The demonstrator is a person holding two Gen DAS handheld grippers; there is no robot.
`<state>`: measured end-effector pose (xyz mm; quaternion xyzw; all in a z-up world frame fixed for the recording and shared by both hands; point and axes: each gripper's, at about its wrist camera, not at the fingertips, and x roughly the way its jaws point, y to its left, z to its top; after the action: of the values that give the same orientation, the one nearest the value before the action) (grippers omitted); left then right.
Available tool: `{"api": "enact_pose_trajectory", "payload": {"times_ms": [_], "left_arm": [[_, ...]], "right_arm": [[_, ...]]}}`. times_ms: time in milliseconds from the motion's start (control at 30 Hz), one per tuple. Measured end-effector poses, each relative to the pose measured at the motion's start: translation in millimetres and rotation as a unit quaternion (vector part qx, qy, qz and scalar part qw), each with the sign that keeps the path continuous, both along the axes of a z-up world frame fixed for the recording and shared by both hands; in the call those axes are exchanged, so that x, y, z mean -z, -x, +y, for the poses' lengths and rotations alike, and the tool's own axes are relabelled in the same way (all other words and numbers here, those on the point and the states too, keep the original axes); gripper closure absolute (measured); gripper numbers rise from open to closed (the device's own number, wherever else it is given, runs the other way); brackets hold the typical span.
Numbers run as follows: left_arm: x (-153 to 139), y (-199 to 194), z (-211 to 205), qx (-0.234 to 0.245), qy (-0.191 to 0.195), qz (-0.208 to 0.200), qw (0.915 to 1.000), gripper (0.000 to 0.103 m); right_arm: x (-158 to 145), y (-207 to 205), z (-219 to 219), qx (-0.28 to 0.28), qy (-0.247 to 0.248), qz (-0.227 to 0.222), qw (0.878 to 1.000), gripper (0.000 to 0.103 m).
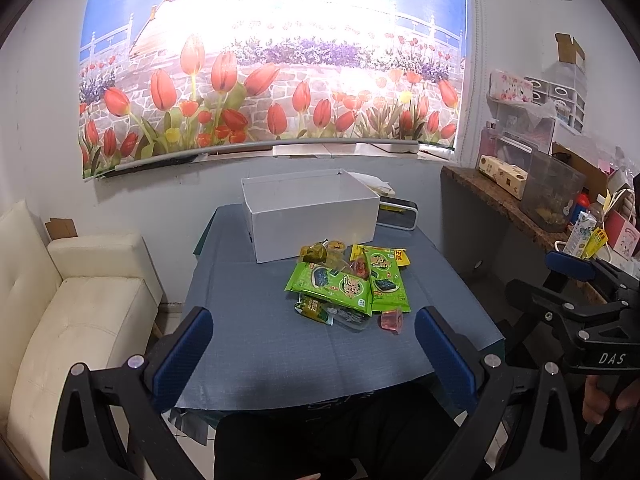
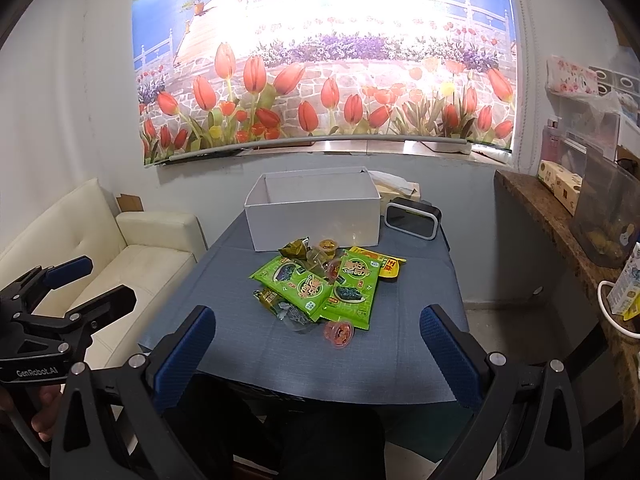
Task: Organize snacks
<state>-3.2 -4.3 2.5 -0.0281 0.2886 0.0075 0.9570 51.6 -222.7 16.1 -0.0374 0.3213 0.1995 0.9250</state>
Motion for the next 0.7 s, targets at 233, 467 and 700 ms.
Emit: {"api": "enact_pose_trajectory", "payload": {"times_ms": [233,467,700], "left_arm": [[-1.3,-0.6,0.0,0.000,0.000,0.000,1.0000,0.000],[-1.3,-1.7,1.1,-0.002,0.001,0.001,1.0000,0.000],[-0.6,0.5,2.6,-0.003,0.007,0.000,1.0000,0.000]], "right_arm": [[-0.6,-0.3,-0.3,-0.001,-0.001,0.000,1.000,0.000],[-1.5,-0.3,-0.1,-0.001,-0.001,0.000,1.000,0.000],[-2.1,-0.3,-0.6,-0.001,-0.001,0.000,1.000,0.000]]}}
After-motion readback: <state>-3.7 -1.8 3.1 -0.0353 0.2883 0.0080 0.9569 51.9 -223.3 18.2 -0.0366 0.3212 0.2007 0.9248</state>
